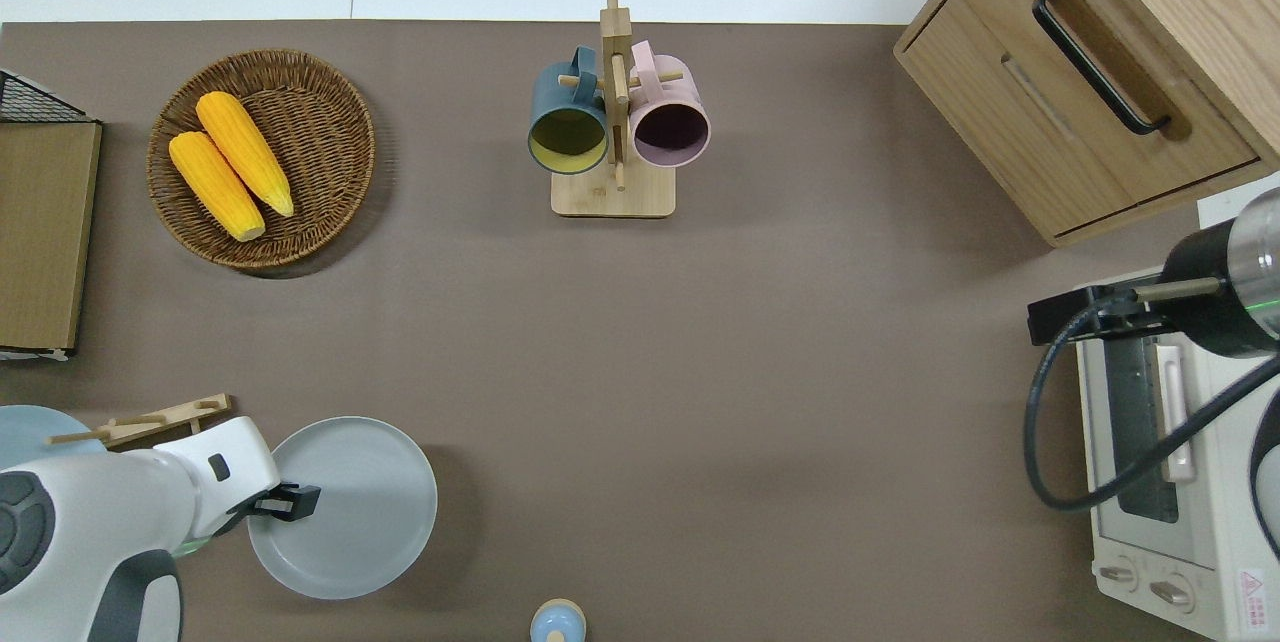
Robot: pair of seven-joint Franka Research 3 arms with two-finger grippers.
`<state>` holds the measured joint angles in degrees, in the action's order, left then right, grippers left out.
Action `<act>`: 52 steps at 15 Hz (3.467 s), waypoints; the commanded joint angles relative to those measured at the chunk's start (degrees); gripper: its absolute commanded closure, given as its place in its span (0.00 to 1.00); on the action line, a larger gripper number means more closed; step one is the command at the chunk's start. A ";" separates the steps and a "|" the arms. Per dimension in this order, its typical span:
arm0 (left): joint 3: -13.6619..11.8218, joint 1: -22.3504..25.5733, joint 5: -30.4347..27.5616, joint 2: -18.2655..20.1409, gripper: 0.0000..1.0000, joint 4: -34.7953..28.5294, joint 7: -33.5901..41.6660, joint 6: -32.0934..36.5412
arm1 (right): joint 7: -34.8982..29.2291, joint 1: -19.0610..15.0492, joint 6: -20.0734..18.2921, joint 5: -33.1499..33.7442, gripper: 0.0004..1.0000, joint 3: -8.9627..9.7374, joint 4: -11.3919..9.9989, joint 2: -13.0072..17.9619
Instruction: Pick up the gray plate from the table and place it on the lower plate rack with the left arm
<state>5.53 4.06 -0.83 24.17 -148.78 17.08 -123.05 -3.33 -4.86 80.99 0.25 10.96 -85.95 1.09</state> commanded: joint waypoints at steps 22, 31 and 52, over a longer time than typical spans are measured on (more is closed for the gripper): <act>0.18 -0.02 16.54 0.53 1.00 27.22 -5.90 27.34 | -0.01 -0.41 -0.83 -0.43 0.01 0.38 0.35 0.14; 0.80 -0.63 36.49 -0.35 1.00 26.35 -21.54 27.34 | -0.01 -0.41 -0.83 -0.43 0.01 0.38 0.35 0.14; 12.93 -0.81 65.16 -11.77 1.00 12.46 -75.50 42.10 | -0.01 -0.41 -0.83 -0.43 0.01 0.29 0.35 0.14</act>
<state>18.13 3.96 62.08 15.06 -135.24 -52.61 -83.15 -3.33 -4.86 80.99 0.25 10.96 -85.95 1.09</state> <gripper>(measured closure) 1.000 0.009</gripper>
